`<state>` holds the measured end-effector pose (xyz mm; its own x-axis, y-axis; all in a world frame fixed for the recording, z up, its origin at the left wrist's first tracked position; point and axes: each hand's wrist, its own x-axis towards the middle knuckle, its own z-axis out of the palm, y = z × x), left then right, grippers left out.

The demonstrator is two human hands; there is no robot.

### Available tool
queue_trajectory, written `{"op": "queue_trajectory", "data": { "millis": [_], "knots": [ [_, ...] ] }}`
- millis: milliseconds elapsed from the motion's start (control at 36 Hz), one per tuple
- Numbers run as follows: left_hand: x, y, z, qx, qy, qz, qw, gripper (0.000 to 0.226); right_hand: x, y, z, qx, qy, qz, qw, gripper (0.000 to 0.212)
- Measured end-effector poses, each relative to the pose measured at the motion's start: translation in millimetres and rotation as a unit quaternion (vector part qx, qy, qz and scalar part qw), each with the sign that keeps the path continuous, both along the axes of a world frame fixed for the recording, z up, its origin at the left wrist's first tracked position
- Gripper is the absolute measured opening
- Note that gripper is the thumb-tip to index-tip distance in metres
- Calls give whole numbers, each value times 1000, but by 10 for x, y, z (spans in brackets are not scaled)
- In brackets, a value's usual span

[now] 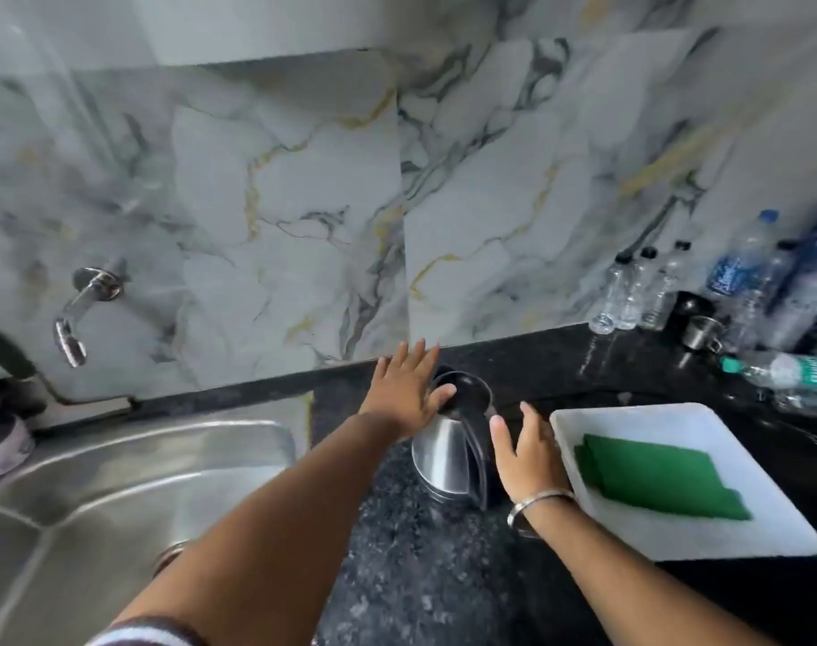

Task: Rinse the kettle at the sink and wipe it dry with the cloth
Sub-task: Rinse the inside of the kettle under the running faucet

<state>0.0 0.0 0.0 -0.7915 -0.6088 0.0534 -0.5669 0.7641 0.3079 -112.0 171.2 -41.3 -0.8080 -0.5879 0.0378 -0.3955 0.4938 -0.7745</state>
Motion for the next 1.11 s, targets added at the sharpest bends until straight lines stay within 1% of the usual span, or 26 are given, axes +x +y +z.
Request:
{"op": "queue_trajectory", "data": {
  "millis": [56,83,139,194,306,361,417,500,611,667,722,778,833,972,1056,1111],
  "knots": [
    [-92,46,-20,40,4,-44,998,72,69,6,-139,-66,-48,-45,996,38],
    [-127,63,-42,50,4,-58,997,71,117,16,-222,-98,-57,-37,993,34],
    [-161,78,-99,83,14,-72,994,68,223,22,-339,-129,-99,-19,986,39],
    [-153,92,-161,119,49,-76,989,65,288,-7,-401,-179,-158,7,971,44],
    [-106,106,-316,167,123,-78,975,50,307,-95,-522,-246,-171,24,954,61],
    [-95,115,-360,193,146,-68,968,44,293,-132,-581,-269,-174,33,947,64],
    [-106,118,-365,217,160,-59,961,39,283,-162,-630,-277,-168,33,945,66],
    [-159,106,-317,239,180,-48,953,26,280,-195,-667,-264,-156,17,952,68],
    [-171,89,-244,252,192,-28,948,22,275,-208,-695,-255,-155,13,954,75],
    [-113,99,-184,239,217,-32,946,19,267,-203,-679,-248,-156,12,956,77],
    [8,113,-87,197,239,-43,950,24,244,-205,-638,-229,-152,12,961,72],
    [180,113,9,122,245,-54,960,34,233,-221,-547,-199,-118,29,972,64],
    [397,102,113,49,251,-59,965,39,260,-265,-434,-187,-94,58,976,62],
    [1023,75,419,-57,316,-39,946,44,535,-549,-59,-158,-70,139,975,67],
    [1466,35,555,-107,317,-31,942,45,809,-765,145,-140,-44,194,970,67],
    [1804,-8,598,-123,308,-10,943,45,1049,-909,212,-145,-27,223,964,70]
  ]
}}
